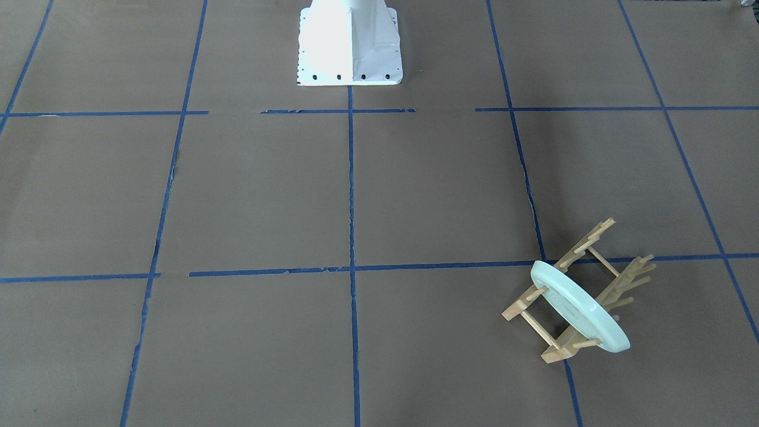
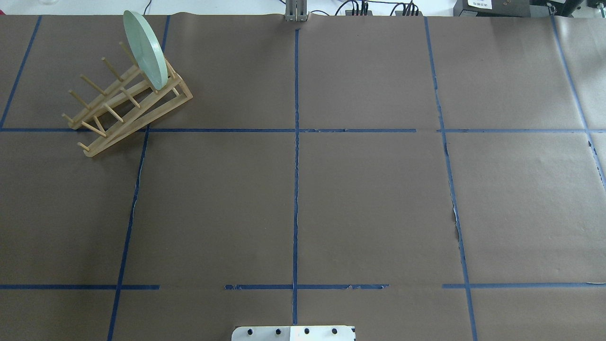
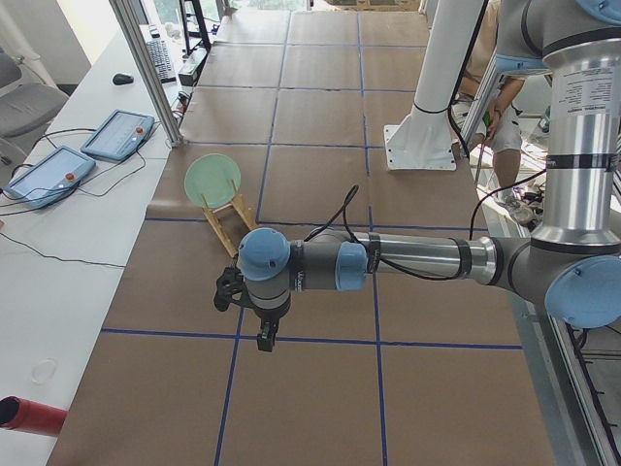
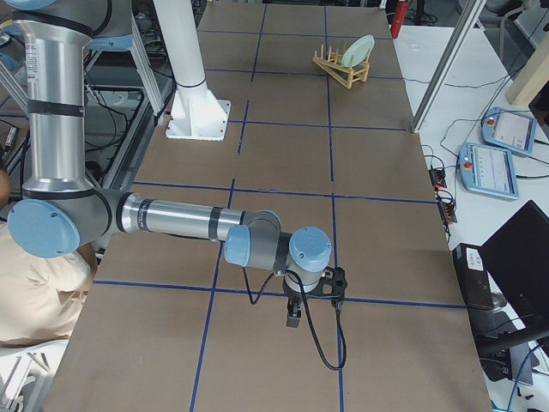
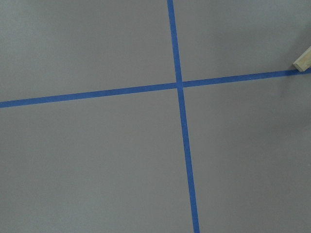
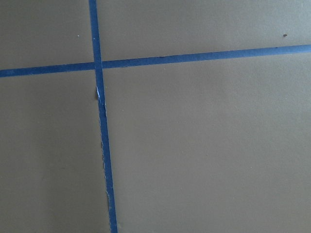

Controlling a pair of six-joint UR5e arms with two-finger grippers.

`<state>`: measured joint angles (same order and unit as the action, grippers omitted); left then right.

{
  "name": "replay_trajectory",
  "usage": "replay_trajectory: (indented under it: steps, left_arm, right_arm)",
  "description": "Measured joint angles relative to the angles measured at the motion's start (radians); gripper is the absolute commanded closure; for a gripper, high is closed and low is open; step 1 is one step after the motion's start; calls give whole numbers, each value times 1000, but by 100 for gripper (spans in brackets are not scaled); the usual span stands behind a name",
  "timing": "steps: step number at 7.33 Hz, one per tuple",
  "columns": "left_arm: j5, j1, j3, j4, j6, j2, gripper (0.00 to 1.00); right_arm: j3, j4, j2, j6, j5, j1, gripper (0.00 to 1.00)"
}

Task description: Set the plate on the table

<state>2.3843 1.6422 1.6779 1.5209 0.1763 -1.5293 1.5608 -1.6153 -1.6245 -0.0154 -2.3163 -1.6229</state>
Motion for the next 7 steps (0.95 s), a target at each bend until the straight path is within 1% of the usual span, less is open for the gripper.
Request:
replay_trajectory:
  steps: [1, 3, 4, 5, 6, 7]
  left_arm:
    - [-2, -1, 0, 0, 0, -19, 0]
    - [-5, -1, -10, 4, -4, -90, 0]
    - [-13, 8, -14, 29, -18, -128, 0]
    - [-51, 23, -18, 112, -75, -165, 0]
    - [-96, 30, -23, 209, -204, -194, 0]
    - [-118, 30, -28, 306, -413, -212, 0]
  right_arm:
    - [1, 0, 0, 0, 0, 0, 0]
    - [0, 0, 0, 0, 0, 0, 0]
    - [0, 0, 0, 0, 0, 0, 0]
    - [0, 0, 0, 0, 0, 0, 0]
    - [0, 0, -1, 0, 0, 0, 0]
    - [0, 0, 0, 0, 0, 0, 0]
